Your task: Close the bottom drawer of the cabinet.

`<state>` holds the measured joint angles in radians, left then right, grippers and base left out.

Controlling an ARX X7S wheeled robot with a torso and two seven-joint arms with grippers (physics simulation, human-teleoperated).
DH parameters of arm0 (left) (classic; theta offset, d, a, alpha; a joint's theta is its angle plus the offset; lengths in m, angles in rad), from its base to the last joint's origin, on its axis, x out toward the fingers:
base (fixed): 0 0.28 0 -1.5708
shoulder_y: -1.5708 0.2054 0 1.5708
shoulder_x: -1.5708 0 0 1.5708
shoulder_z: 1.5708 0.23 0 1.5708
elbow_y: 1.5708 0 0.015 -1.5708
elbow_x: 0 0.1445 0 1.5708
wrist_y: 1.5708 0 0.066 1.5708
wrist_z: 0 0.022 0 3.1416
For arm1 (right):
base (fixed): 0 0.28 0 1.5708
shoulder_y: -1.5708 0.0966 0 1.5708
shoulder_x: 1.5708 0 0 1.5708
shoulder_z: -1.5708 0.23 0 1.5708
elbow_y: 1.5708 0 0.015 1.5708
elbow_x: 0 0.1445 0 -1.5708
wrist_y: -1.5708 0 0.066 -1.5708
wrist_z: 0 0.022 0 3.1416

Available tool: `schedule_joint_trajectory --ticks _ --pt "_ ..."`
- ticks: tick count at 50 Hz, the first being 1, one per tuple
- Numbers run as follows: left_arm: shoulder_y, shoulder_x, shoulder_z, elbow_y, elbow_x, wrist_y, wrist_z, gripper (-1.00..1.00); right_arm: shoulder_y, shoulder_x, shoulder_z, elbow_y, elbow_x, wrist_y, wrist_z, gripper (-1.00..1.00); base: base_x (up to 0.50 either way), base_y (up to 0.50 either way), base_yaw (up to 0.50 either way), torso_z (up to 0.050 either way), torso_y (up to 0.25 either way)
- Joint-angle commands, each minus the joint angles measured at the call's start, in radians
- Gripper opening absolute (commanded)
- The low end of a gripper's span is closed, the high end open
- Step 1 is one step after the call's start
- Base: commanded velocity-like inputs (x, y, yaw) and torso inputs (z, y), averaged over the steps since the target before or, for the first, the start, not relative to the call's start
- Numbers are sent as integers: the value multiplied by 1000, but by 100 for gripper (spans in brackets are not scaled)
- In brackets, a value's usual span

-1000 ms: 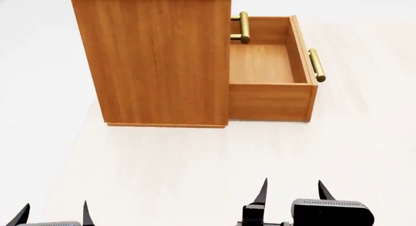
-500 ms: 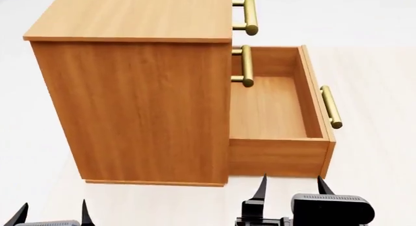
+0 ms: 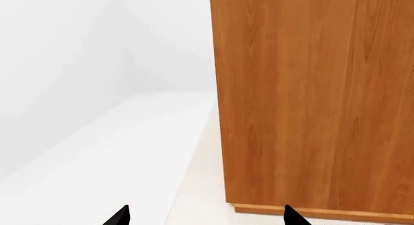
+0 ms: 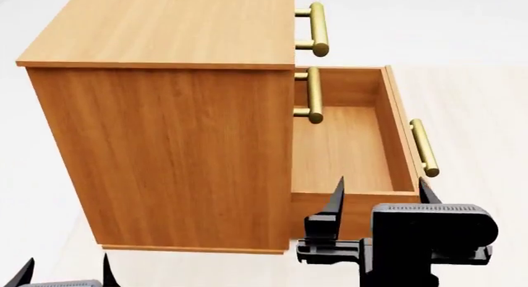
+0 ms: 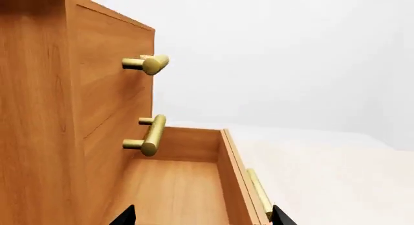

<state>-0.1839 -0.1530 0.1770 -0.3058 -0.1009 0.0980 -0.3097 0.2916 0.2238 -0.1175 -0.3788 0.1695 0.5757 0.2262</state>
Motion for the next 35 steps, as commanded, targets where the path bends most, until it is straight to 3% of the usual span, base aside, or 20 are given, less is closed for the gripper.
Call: schedule_joint_trajectory --ticks 1,6,16,35 --pt "41 5 3 62 -1 -8 16 100 123 30 -2 -267 5 295 26 100 0 0 0 0 0" --pt "41 2 9 59 -2 -2 17 100 235 55 -31 -142 -18 272 4 100 0 0 0 0 0" --pt "35 -1 17 48 -8 2 16 100 432 57 -48 260 -23 64 -82 100 0 0 0 0 0" --pt "38 -12 26 54 -22 4 12 100 617 92 -118 893 -94 -274 -187 100 0 0 0 0 0"
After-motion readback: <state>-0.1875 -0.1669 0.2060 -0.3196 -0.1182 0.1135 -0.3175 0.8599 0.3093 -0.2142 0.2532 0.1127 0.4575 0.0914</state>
